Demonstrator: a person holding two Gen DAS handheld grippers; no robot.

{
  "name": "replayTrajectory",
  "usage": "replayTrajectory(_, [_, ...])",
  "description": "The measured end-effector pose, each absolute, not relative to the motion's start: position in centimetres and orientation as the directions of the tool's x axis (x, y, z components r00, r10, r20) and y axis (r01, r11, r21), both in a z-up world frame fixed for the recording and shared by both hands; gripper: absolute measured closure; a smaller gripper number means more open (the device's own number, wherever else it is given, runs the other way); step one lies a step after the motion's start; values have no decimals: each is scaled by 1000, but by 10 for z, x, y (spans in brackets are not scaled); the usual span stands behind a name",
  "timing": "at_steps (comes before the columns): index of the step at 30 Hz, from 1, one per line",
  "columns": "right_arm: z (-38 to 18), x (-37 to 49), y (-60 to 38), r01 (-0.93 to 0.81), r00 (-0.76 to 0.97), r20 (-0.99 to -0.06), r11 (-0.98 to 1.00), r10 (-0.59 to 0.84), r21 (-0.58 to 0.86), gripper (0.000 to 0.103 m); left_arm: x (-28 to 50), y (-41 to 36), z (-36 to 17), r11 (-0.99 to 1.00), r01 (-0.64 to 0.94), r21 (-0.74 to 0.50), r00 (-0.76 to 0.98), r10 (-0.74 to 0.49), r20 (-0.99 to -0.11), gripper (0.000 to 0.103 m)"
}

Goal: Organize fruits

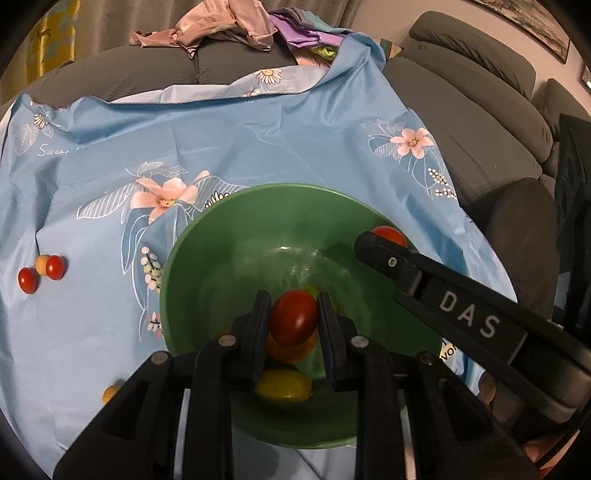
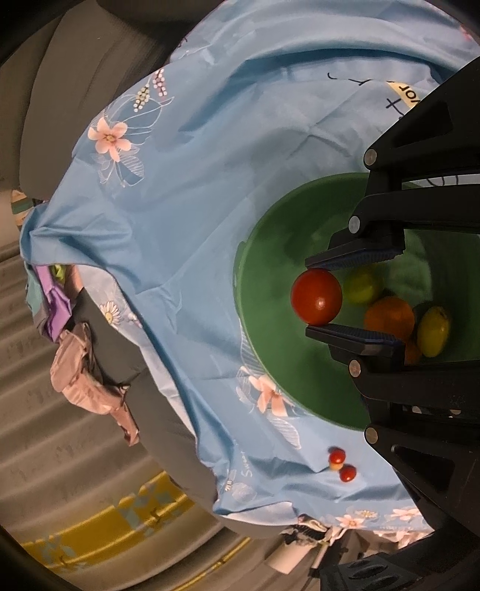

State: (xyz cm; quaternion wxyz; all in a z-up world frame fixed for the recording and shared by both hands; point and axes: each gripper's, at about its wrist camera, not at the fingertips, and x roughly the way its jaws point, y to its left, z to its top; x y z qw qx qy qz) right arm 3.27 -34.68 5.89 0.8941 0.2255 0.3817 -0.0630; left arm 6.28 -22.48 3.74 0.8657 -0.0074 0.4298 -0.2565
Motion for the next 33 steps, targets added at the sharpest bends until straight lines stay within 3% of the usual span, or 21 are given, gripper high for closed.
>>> replayTrajectory(29, [40,43,-346,329,621,-784,903,15,278,72,67,-229,26,869,436,-233,470,-440,-765,78])
replayTrajectory(31, [40,43,-346,332,618,-786,903,12,274,72,66,-229,28,865,444,-232,474,-447,-759,76])
replayTrajectory(33, [40,42,-347,335,615,-788,902,9,272,72,64,-228,31,861,449,-237,478,-456,-750,62])
